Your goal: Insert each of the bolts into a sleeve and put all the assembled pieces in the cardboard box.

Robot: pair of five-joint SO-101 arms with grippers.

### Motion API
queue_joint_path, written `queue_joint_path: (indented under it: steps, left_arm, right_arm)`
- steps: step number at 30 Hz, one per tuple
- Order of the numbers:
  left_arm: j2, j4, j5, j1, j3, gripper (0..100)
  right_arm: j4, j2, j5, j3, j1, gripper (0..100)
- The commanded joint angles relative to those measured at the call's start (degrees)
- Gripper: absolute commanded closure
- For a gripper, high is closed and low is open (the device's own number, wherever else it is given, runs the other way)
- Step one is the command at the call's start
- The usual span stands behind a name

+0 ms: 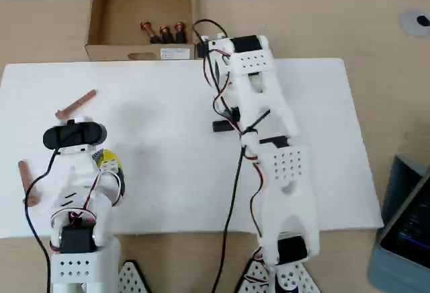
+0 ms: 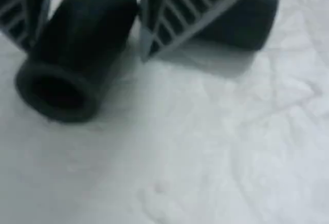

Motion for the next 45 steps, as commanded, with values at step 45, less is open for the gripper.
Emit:
queue_joint_path:
  steps: [45]
  left_arm:
    - [2.5,20.0,-0.4,-7.4,-25.6,99]
  right_arm:
    - [5.3,-67.3,-4.3,36.1,8.2,98.8]
